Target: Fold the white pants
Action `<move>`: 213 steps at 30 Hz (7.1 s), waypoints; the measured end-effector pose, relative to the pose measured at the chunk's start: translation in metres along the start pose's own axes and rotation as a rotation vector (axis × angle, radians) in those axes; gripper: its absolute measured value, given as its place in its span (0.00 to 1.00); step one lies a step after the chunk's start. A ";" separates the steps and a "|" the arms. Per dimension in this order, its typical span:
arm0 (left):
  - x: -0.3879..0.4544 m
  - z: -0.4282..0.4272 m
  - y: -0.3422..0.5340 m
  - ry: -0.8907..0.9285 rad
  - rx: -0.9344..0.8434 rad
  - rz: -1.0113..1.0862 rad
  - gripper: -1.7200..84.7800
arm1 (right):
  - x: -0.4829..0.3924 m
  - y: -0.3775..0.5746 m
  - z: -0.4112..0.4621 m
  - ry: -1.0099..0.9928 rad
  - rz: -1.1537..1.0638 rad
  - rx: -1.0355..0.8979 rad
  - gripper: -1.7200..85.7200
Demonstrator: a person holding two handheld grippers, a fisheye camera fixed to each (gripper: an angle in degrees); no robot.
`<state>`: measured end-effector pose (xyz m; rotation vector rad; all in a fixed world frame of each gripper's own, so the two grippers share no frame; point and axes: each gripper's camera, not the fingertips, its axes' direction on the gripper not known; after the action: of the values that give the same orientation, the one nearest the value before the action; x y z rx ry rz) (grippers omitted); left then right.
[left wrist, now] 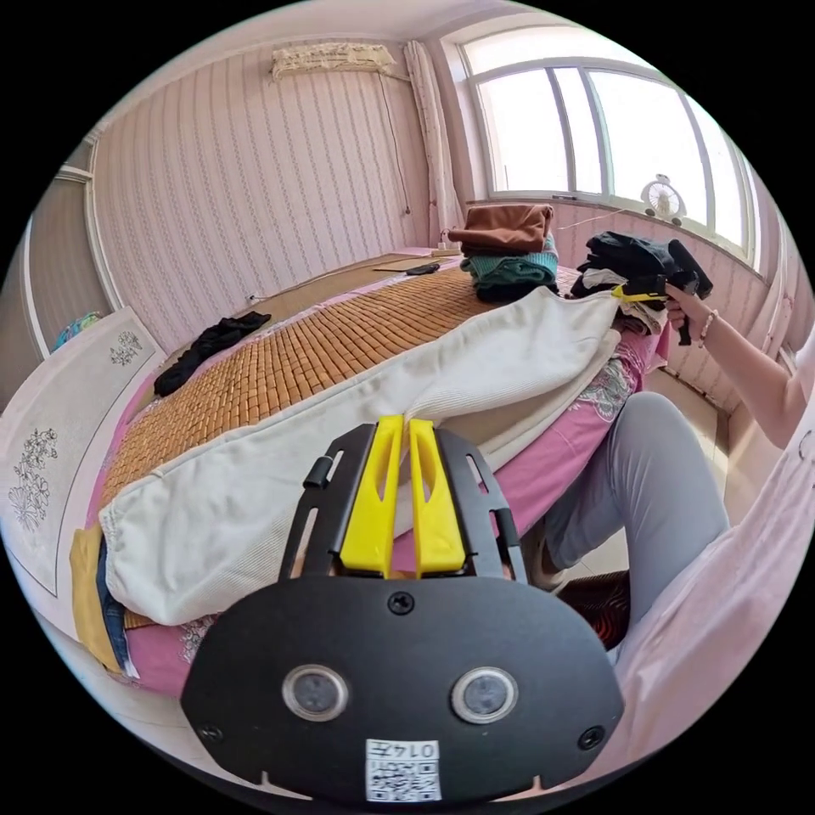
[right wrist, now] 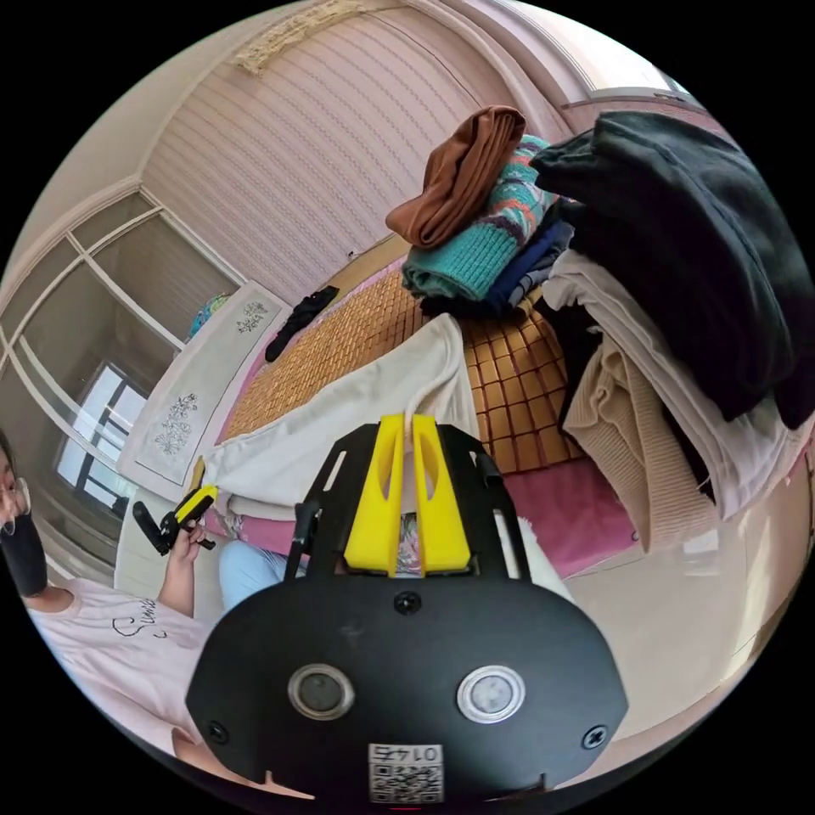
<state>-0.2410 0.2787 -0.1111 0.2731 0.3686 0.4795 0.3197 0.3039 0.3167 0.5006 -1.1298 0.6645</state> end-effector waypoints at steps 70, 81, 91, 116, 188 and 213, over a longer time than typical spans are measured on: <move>-0.397 -0.056 0.234 -0.346 -0.155 -0.724 0.11 | -0.402 0.152 0.326 -0.156 -0.706 -0.474 0.07; -0.311 -0.141 0.204 -0.519 -0.100 -0.464 0.03 | -0.371 0.107 0.289 0.028 -0.560 -0.359 0.02; -0.293 -0.022 0.070 -0.062 -0.101 -0.319 0.01 | -0.447 0.071 0.344 0.307 -0.840 -0.264 0.01; -0.126 -0.003 0.041 0.037 -0.013 -0.175 0.01 | -0.464 0.136 0.351 0.051 -0.725 -0.570 0.01; 0.169 0.208 -0.294 0.648 0.025 0.212 0.18 | 0.068 0.105 0.023 0.241 0.132 0.226 0.13; 0.288 0.271 -0.416 0.601 -0.218 0.461 0.08 | -0.001 0.149 -0.065 0.151 -0.138 0.406 0.08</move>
<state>0.2711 0.0208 -0.0885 -0.0112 0.8400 1.0546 0.2571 0.4529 0.2981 0.8517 -0.8101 0.8006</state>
